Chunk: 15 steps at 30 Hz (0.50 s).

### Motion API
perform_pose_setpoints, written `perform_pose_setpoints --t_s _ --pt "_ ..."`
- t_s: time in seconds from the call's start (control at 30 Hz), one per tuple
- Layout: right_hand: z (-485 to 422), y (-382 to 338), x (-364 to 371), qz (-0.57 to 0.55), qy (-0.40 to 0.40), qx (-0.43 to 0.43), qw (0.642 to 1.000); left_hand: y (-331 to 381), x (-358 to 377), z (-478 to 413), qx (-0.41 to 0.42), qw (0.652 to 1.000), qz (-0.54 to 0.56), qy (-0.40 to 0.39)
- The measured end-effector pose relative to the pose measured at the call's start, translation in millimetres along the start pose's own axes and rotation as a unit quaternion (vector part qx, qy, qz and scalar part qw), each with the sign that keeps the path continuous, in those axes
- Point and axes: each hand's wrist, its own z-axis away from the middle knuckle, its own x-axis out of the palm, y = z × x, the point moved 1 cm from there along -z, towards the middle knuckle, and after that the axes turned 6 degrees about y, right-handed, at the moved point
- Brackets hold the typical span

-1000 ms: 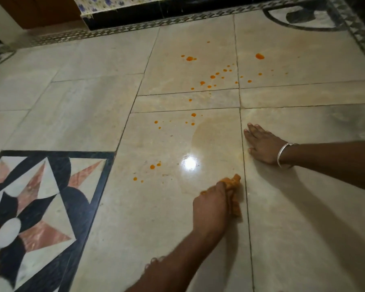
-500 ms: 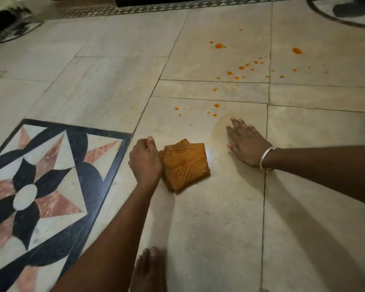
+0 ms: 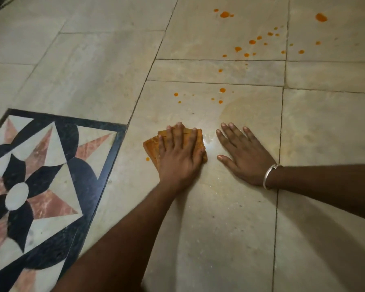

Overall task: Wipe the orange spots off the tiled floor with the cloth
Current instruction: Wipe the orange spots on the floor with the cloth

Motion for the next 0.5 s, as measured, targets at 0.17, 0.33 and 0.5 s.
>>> perform_pose_setpoints --t_s 0.17,0.33,0.5 --pt "-1.6 -1.3 0.3 -0.003 -0.002 -0.001 1.000 -12.9 -0.7 28.0 -0.170 0.985 0.019 0.020" --pt "-0.6 -2.5 0.7 0.005 0.000 0.002 1.000 28.0 -0.2 65.1 -0.233 0.972 0.038 0.015" --pt "-1.3 -1.4 1.3 0.011 0.007 -0.002 1.000 20.9 -0.4 33.6 -0.145 0.989 0.009 -0.005"
